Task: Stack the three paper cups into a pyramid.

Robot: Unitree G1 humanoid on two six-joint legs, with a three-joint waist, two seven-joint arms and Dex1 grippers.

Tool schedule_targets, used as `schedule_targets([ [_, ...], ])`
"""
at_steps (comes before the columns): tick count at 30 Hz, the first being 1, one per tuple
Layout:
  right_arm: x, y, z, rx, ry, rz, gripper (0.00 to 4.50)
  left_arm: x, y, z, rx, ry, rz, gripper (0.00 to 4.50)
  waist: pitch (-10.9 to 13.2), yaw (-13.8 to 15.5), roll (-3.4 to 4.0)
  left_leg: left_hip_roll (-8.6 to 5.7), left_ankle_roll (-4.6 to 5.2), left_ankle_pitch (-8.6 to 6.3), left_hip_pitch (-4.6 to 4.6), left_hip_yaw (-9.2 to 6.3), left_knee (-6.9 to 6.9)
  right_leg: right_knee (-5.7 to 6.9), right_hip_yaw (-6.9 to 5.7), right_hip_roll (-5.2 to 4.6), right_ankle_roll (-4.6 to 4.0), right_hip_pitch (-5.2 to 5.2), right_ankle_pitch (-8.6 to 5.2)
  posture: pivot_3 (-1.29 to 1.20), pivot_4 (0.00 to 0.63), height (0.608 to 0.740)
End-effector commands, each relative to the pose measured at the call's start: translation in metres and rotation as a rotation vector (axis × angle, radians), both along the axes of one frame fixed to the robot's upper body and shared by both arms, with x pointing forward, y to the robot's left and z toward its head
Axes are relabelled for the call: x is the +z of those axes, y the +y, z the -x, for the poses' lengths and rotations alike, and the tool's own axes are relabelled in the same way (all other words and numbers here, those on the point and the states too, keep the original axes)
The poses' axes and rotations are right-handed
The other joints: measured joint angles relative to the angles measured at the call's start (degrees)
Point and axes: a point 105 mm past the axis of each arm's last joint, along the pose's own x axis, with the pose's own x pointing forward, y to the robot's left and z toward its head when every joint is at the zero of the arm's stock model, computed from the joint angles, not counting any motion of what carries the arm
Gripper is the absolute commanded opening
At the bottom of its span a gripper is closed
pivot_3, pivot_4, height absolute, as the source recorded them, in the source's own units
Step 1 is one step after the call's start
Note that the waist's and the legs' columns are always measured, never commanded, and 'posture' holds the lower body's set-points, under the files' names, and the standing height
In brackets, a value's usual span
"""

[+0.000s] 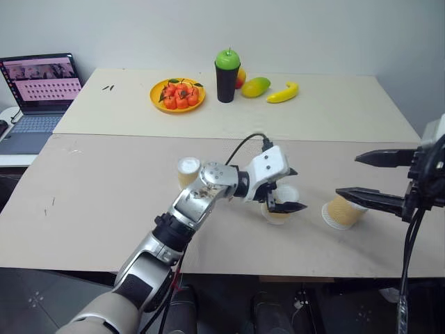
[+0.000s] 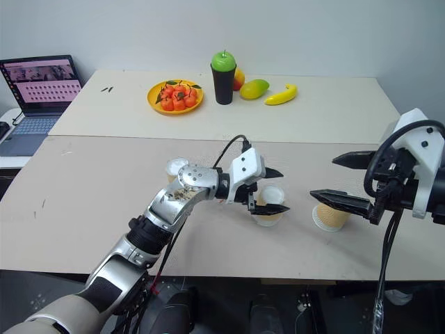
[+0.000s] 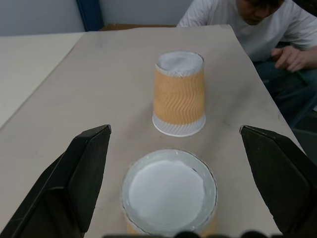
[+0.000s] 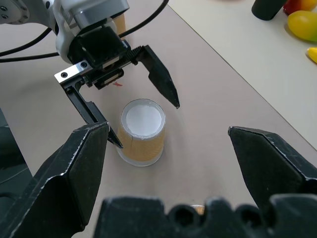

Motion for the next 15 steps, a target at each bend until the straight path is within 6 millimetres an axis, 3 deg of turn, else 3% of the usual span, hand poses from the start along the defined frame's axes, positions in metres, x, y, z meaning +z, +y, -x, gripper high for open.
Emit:
schedule_targets([
  [1, 0.011, 0.001, -0.001, 0.007, -0.058, 0.016, 4.50, 0.027, -0.002, 0.002, -0.009, -0.054, 0.057, 4.46, 0.00, -0.04, 0.00, 0.00, 0.00, 0.00, 0.00, 0.00, 0.00, 0.00, 0.00, 0.00, 0.00, 0.00, 0.00, 0.00, 0.150, 0.732],
  [8, 0.011, 0.003, -0.002, 0.024, -0.054, 0.012, 4.50, 0.085, 0.021, -0.007, 0.041, -0.088, 0.133, 4.46, 0.00, -0.06, 0.00, 0.00, 0.00, 0.00, -0.01, 0.00, 0.00, 0.00, 0.00, 0.00, 0.01, -0.02, 0.00, 0.00, 0.150, 0.732],
  [15, 0.008, 0.008, -0.012, 0.068, -0.056, -0.001, 4.50, 0.098, 0.068, -0.013, 0.156, -0.182, -0.006, 4.46, -0.03, -0.39, 0.10, 0.00, 0.01, 0.00, 0.06, 0.00, -0.05, 0.02, 0.03, 0.00, 0.01, 0.00, -0.03, 0.00, 0.150, 0.732],
])
